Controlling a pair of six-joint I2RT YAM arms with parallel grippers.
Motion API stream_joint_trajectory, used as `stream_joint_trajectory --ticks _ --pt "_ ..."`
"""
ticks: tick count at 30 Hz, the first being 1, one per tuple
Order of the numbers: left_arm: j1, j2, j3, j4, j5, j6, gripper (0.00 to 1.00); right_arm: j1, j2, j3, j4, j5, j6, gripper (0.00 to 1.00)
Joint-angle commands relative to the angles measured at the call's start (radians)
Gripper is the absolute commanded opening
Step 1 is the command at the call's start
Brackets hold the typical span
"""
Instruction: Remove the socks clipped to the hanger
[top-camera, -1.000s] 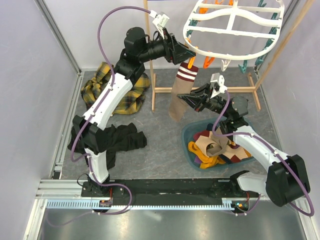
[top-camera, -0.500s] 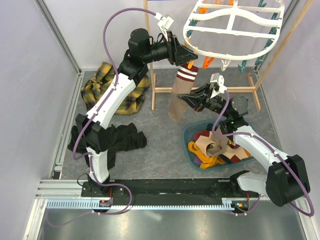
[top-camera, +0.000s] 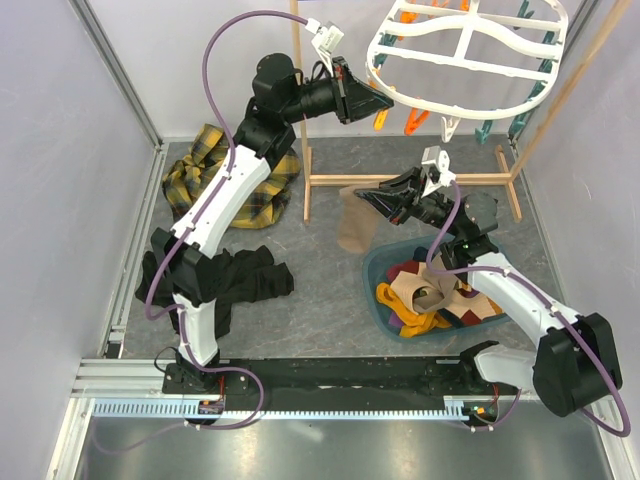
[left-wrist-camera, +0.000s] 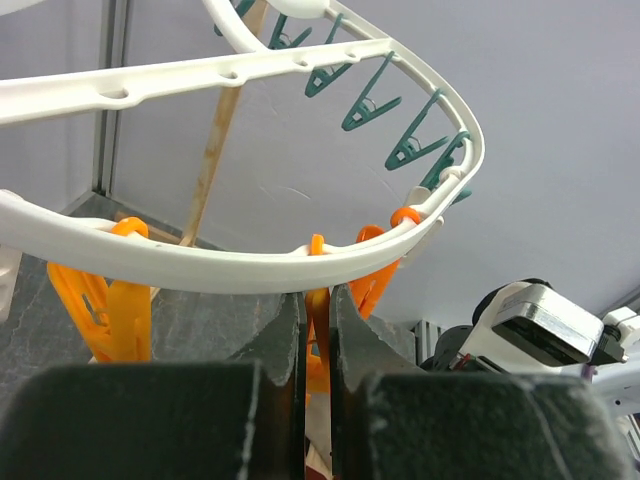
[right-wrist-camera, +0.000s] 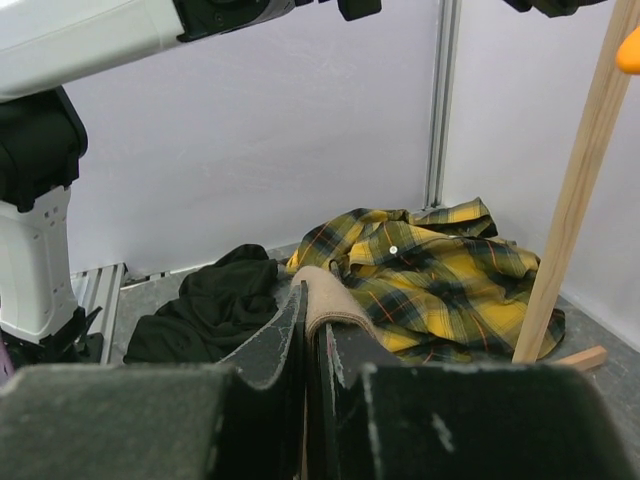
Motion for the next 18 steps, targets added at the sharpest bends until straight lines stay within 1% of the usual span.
stream_joint_trajectory --ticks 1,2,3,5,6,7,8,10,11,12,13,14,15,16,17,18 --pt "-0.005 0.016 0.029 0.035 0.012 -0.020 0.02 -0.001 -0.030 0.009 0.027 0.024 0.062 0.14" --pt "-0.007 0.013 0.023 0.035 0.005 -0.012 0.06 0.001 -0.036 0.001 0.021 0.035 0.075 0.14" --pt "-0.005 0.008 0.013 0.036 -0.017 -0.008 0.19 0.001 -0.041 -0.004 0.012 0.052 0.088 0.14" --pt "-0.005 -0.017 -0.033 0.048 -0.048 0.011 0.34 0.001 -0.059 -0.013 -0.060 0.115 0.122 0.16" --pt "-0.005 -0.027 -0.053 0.055 -0.079 0.017 0.47 0.001 -0.067 -0.019 -0.094 0.144 0.140 0.16" --pt "-0.005 -0.049 -0.091 0.067 -0.096 0.029 0.51 0.001 -0.073 -0.028 -0.150 0.205 0.162 0.13" --pt "-0.005 -0.061 -0.109 0.067 -0.111 0.038 0.57 0.002 -0.085 -0.053 -0.166 0.221 0.206 0.12" --pt "-0.004 -0.087 -0.176 0.064 -0.178 0.072 0.61 0.001 -0.102 -0.077 -0.219 0.268 0.216 0.08" --pt "-0.004 -0.125 -0.207 0.061 -0.201 0.087 0.66 0.001 -0.121 -0.090 -0.250 0.287 0.220 0.06" --pt "-0.004 -0.145 -0.239 0.058 -0.256 0.103 0.68 0.001 -0.134 -0.091 -0.345 0.317 0.213 0.06" --pt "-0.004 -0.168 -0.306 0.058 -0.280 0.130 0.70 -0.001 -0.148 -0.090 -0.396 0.346 0.205 0.06" --pt "-0.002 -0.208 -0.340 0.061 -0.303 0.146 0.74 0.001 -0.179 -0.088 -0.445 0.418 0.202 0.06" --pt "-0.002 -0.230 -0.374 0.061 -0.339 0.161 0.75 -0.002 -0.194 -0.085 -0.553 0.457 0.197 0.05" --pt "-0.002 -0.250 -0.435 0.061 -0.359 0.187 0.79 0.001 -0.210 -0.082 -0.603 0.490 0.199 0.04" --pt "-0.002 -0.268 -0.466 0.059 -0.378 0.198 0.84 -0.001 -0.242 -0.074 -0.650 0.558 0.199 0.02" --pt "-0.002 -0.311 -0.495 0.058 -0.419 0.209 0.86 0.001 -0.256 -0.070 -0.737 0.579 0.202 0.00"
